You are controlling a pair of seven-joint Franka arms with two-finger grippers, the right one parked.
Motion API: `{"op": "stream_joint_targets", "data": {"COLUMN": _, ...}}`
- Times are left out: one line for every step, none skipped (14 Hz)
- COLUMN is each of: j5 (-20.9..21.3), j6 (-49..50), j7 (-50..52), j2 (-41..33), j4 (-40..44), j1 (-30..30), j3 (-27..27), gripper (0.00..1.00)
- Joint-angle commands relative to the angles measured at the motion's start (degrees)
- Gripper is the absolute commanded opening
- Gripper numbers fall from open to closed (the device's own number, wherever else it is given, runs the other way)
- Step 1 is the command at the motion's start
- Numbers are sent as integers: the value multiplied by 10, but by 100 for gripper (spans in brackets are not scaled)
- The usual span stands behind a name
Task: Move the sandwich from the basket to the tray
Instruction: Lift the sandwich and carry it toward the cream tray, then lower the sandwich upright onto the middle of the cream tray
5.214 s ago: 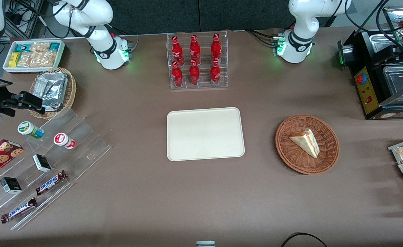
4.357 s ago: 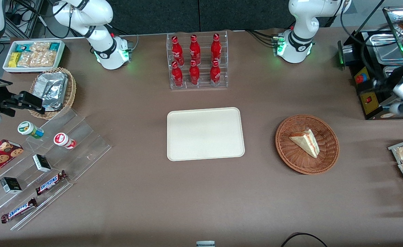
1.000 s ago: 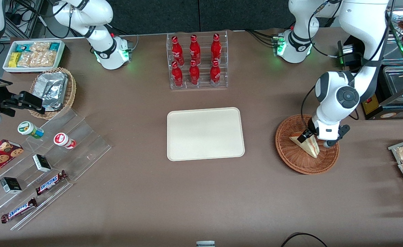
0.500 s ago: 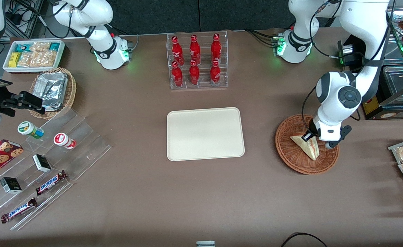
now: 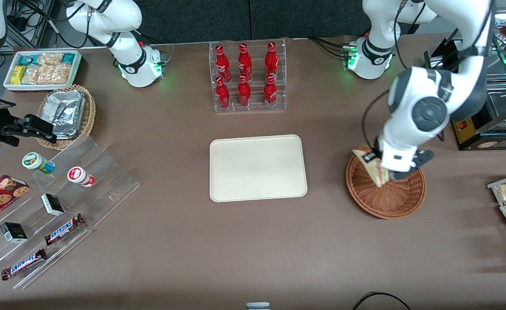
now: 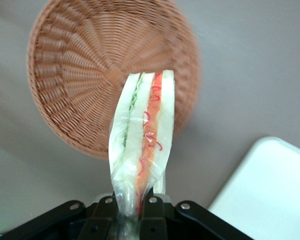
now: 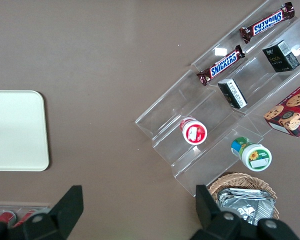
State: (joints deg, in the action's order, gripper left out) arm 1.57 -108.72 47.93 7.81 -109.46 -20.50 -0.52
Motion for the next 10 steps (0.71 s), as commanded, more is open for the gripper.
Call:
{"op": "stream_joint_targets", "data": {"j5": -3, "j6": 17, "j7": 8, "j2": 26, "j4": 42, "j1": -82, "j3": -6, "gripper": 0}}
{"op": "stream_joint_targets", "data": {"j5": -4, "j6": 15, "j7": 10, "j2": 43, "j4": 56, "j1": -110, "j3": -6, "gripper": 0}}
{"op": "stream_joint_targets", "data": {"j5": -5, "j6": 11, "j7": 24, "j2": 70, "j4": 83, "j1": -140, "j3": -6, "gripper": 0}}
{"op": "stream_joint_targets", "data": {"j5": -4, "j6": 11, "j7": 43, "j2": 100, "j4": 109, "j1": -167, "j3": -6, "gripper": 0}}
{"op": "stream_joint_targets", "data": {"j5": -4, "j6": 9, "j7": 53, "j2": 134, "j4": 141, "j1": -193, "j3": -6, "gripper": 0}}
{"op": "stream_joint_targets", "data": {"j5": -5, "j6": 9, "j7": 54, "j2": 159, "j4": 165, "j1": -212, "j3": -6, "gripper": 0}}
{"op": "stream_joint_targets", "data": {"j5": -6, "j6": 2, "j7": 56, "j2": 181, "j4": 182, "j1": -228, "j3": -6, "gripper": 0}}
{"op": "stream_joint_targets", "data": {"j5": -8, "j6": -18, "j7": 66, "j2": 198, "j4": 189, "j1": -240, "j3": -6, "gripper": 0}}
{"op": "stream_joint_targets", "data": {"j5": -10, "j6": -46, "j7": 81, "j2": 212, "j4": 192, "j1": -255, "j3": -6, "gripper": 0}}
{"op": "stream_joint_targets", "data": {"j5": -10, "j6": -77, "j7": 97, "j2": 226, "j4": 191, "j1": -272, "j3": -6, "gripper": 0}}
